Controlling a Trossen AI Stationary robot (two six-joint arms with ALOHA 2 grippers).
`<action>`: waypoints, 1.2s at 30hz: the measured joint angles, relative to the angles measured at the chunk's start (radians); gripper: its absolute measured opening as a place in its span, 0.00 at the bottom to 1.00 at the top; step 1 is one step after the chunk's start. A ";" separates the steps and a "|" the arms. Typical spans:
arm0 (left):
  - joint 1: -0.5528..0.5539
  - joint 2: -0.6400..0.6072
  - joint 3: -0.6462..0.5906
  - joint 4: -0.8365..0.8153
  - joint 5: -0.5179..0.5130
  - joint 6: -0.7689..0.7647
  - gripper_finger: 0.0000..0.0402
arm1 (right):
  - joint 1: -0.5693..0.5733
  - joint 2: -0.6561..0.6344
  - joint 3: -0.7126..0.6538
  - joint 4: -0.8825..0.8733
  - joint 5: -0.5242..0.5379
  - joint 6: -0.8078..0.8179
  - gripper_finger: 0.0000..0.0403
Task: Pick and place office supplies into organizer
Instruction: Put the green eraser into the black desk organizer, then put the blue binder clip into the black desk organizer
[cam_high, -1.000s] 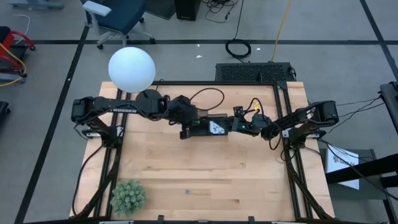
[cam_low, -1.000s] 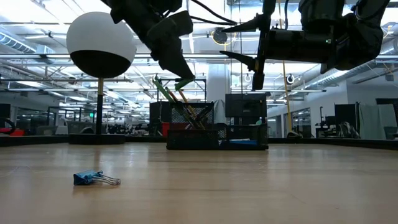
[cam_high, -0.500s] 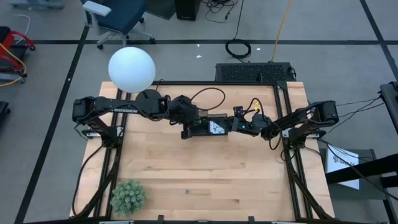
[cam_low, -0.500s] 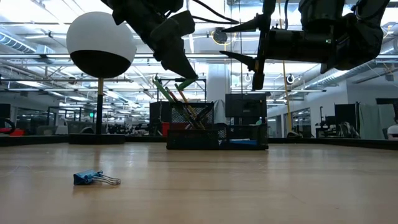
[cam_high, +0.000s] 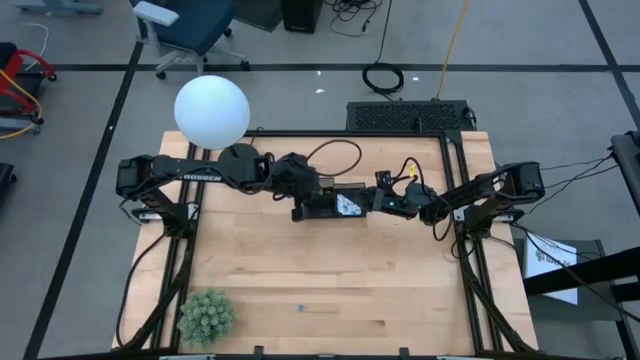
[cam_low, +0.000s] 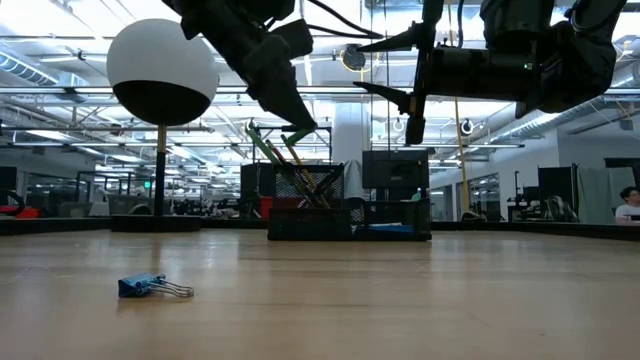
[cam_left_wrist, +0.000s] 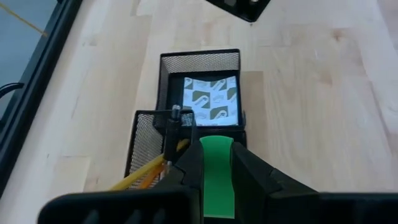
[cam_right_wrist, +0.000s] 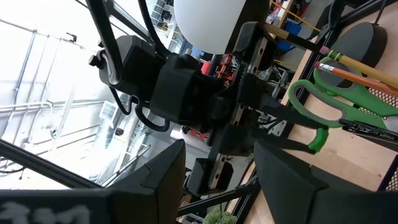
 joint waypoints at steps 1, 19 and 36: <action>0.000 0.000 0.000 0.000 0.005 0.001 0.12 | 0.000 0.000 0.000 0.000 0.000 0.000 0.45; 0.000 0.000 0.000 0.000 0.008 -0.020 0.27 | 0.000 0.000 0.000 0.000 0.000 0.000 0.45; -0.001 0.000 0.000 -0.002 0.018 -0.102 0.27 | 0.000 0.000 0.000 0.000 0.000 0.000 0.45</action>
